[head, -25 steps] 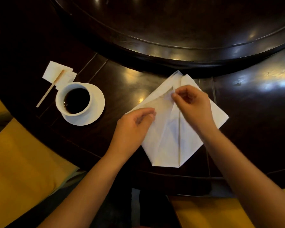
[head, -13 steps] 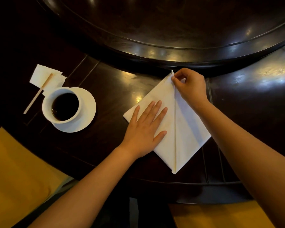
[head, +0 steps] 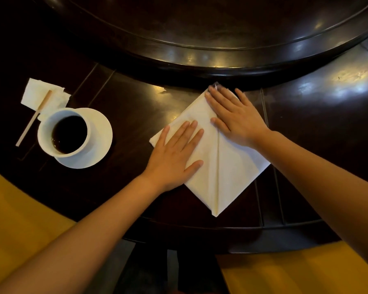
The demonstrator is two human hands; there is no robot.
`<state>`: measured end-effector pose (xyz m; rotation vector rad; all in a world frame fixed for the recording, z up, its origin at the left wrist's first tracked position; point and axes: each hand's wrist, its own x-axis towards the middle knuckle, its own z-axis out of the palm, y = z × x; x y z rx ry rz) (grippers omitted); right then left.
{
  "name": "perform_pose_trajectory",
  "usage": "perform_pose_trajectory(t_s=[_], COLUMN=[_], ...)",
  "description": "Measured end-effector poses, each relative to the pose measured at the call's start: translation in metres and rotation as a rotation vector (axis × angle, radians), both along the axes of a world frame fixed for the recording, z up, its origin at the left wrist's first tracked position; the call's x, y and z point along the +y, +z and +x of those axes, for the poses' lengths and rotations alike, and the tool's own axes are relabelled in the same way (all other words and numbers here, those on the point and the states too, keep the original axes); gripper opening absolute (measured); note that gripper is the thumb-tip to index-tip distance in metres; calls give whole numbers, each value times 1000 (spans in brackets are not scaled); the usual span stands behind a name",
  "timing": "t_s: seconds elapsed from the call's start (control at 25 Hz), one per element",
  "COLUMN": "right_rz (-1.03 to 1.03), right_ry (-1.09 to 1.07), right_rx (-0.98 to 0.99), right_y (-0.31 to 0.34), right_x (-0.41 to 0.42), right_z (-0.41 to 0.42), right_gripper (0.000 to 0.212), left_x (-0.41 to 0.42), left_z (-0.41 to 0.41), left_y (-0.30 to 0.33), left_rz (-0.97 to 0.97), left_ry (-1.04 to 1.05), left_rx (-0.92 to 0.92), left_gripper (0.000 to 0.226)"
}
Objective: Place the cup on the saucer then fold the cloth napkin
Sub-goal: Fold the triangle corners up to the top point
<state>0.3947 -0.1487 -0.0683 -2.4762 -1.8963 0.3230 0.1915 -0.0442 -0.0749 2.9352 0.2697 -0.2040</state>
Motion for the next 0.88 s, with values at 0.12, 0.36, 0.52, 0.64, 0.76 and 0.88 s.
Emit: perform_pose_trajectory(t_s=[0.12,0.36,0.52,0.64,0.76,0.88], right_rz=[14,4,-6,-15,-23,-21], right_ry=[24,16,9,5,-3,-1], right_rx=[0,18,18,9,1,-2], right_y=[-4,-1,2,2,2,1], right_x=[0,0,0,1,1,1], right_z=[2,1,0,-2,-2,-2], right_gripper=[59,58,58,58,60,63], left_x=[11,-17,-42,-54,-61,-44], left_z=[19,-2,-38,-64,-79,-49], left_y=[1,-3,-2,2,8,19], left_rz=[-7,-9,-54,-53,-117,-114], left_ry=[-190,-460,-626,-656,-672,-393], left_rx=[12,-25,-40,-21,-32,-210], left_gripper=[69,62,61,61,62,56])
